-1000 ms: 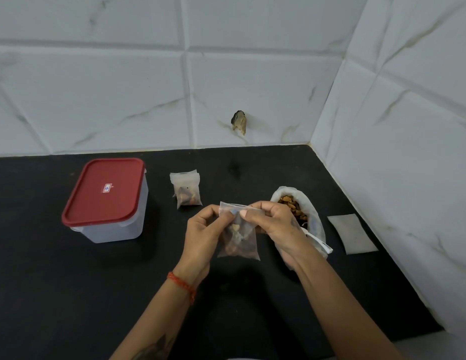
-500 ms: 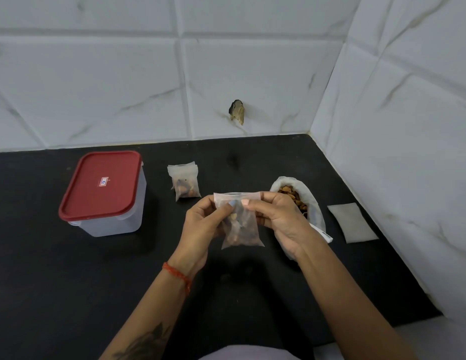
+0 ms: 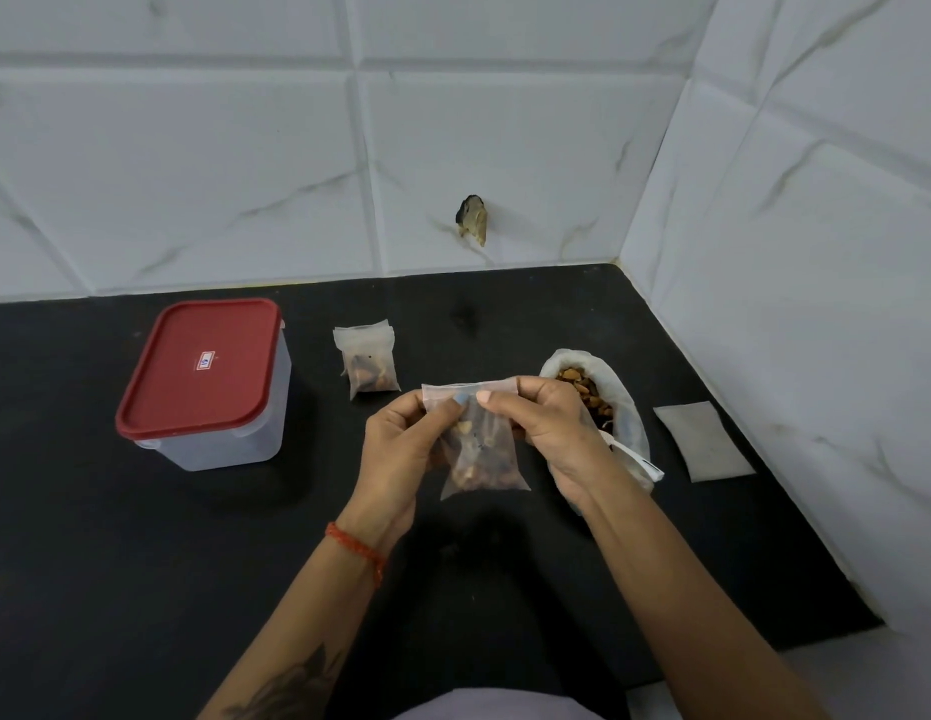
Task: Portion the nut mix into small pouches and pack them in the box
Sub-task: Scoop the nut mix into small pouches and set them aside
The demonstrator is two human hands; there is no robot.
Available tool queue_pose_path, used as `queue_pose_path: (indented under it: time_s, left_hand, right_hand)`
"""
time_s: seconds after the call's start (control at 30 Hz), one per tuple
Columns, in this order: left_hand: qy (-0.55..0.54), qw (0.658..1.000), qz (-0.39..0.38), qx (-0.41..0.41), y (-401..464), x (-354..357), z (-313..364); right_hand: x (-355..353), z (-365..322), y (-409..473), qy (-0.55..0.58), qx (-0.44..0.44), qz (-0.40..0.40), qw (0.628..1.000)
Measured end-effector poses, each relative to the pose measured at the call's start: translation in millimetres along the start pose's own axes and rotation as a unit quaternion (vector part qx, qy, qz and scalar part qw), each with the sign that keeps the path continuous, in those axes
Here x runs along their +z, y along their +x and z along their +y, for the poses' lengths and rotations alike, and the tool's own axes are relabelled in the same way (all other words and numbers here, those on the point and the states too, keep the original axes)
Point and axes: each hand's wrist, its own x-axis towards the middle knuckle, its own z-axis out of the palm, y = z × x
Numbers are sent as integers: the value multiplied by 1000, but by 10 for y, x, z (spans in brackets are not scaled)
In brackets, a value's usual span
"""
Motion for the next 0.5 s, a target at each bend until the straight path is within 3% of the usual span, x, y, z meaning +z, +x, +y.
queue_pose_path:
  time_s: [0.23, 0.5]
  left_hand:
    - [11, 1000, 18, -1, -12, 17, -11]
    - [12, 1000, 6, 0, -25, 3, 11]
  right_hand:
    - [-40, -36, -44, -7, 5, -42, 999]
    - [-5, -26, -1, 18, 5, -15, 1000]
